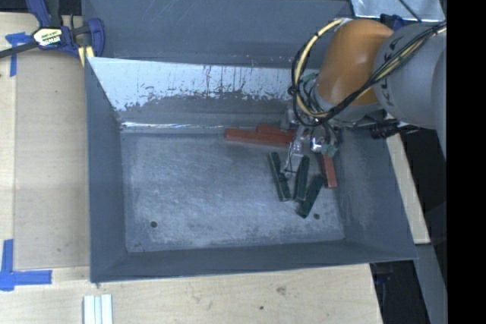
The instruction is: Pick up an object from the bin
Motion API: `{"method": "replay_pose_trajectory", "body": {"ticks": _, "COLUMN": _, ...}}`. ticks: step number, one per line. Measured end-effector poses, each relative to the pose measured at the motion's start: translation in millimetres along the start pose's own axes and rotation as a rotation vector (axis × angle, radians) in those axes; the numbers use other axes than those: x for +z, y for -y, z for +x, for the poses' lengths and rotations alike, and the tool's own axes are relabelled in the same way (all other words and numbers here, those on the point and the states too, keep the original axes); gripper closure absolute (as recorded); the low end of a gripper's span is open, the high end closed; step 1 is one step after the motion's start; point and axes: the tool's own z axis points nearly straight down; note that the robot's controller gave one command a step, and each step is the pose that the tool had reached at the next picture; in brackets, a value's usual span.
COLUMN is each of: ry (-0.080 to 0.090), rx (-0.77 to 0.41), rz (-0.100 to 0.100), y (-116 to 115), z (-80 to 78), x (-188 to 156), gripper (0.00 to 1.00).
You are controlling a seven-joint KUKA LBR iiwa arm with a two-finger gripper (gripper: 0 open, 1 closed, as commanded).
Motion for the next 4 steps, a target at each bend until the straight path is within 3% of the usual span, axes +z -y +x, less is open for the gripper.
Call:
{"method": "replay_pose_trajectory", "body": {"ticks": 1, "ry": 0.006, "rx": 0.022, "rz": 0.000, "y": 73.8, "z": 13.1, "x": 1.3, "gripper": 0.00}}
{"method": "replay_pose_trajectory", "body": {"ticks": 2, "ry": 0.002, "rx": -0.342, "rz": -0.001, "y": 50.8, "z": 72.4, "x": 2.8, "gripper": 0.00}}
{"method": "replay_pose_trajectory", "body": {"ticks": 3, "ry": 0.016, "rx": -0.384, "rz": 0.002, "y": 41.5, "z": 64.9, "x": -74.3, "gripper": 0.00}}
{"method": "replay_pose_trajectory", "body": {"ticks": 4, "ry": 0.008, "rx": -0.783, "rz": 0.001, "y": 41.1, "z": 18.6, "x": -1.3, "gripper": 0.00}}
